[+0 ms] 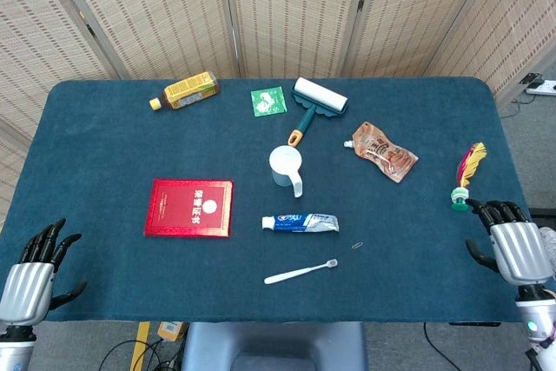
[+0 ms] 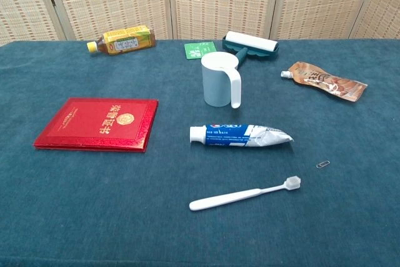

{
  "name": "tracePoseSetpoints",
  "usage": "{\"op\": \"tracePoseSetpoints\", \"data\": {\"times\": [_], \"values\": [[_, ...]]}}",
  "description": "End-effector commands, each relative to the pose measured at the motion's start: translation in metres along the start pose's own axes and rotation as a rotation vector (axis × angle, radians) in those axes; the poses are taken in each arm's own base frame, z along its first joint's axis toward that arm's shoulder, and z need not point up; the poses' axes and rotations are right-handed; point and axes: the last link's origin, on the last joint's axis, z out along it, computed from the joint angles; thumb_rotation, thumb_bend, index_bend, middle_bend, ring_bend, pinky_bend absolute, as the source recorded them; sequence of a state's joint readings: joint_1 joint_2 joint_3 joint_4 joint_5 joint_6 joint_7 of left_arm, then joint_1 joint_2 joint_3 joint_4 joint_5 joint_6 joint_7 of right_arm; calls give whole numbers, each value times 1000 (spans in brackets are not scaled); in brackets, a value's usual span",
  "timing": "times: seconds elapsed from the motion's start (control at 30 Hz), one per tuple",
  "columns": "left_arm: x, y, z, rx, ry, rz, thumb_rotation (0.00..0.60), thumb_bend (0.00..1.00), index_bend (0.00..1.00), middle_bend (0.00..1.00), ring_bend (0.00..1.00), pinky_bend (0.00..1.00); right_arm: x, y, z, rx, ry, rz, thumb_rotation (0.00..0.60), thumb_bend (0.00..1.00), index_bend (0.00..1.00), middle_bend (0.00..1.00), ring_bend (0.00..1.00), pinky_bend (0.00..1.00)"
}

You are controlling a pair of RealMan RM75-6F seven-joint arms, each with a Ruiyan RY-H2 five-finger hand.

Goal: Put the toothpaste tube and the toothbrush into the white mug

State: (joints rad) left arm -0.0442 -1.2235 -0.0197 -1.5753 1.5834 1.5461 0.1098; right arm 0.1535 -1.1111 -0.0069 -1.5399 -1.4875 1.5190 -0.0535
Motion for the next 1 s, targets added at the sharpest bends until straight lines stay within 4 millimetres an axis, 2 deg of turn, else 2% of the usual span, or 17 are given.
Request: {"op": "tracePoseSetpoints", "data": {"times": [0.03,0.4,0.53,0.63,0.8,1.0], "values": [[0,2,2,-4,2,0,600,229,226,45,62,146,-2,1,-9,3,0,6,600,213,222,344,247,246],[1,-2,1,13,2,-4,600,229,226,45,63,146,-12,-14,-11,44,-21,28,600,213,222,344,247,246],[1,-4,1,17,0,-3,600,229,226,45,62,146,-17,-26,-5,78,-32,36,600,214,222,346,247,246],[1,-6,1,22,2,-6,600,229,226,45,62,146,-22,-41,7,121,-50,49,600,213,222,352,247,246],[2,-5,-1,18,6,-14,600,228,226,45,62,146,-40,-81,37,216,-104,74,600,213,222,352,247,246],[6,-11,-5,29,8,-19,600,228,226,45,63,146,-67,-128,82,288,-189,126,600,213,222,352,247,246]]}}
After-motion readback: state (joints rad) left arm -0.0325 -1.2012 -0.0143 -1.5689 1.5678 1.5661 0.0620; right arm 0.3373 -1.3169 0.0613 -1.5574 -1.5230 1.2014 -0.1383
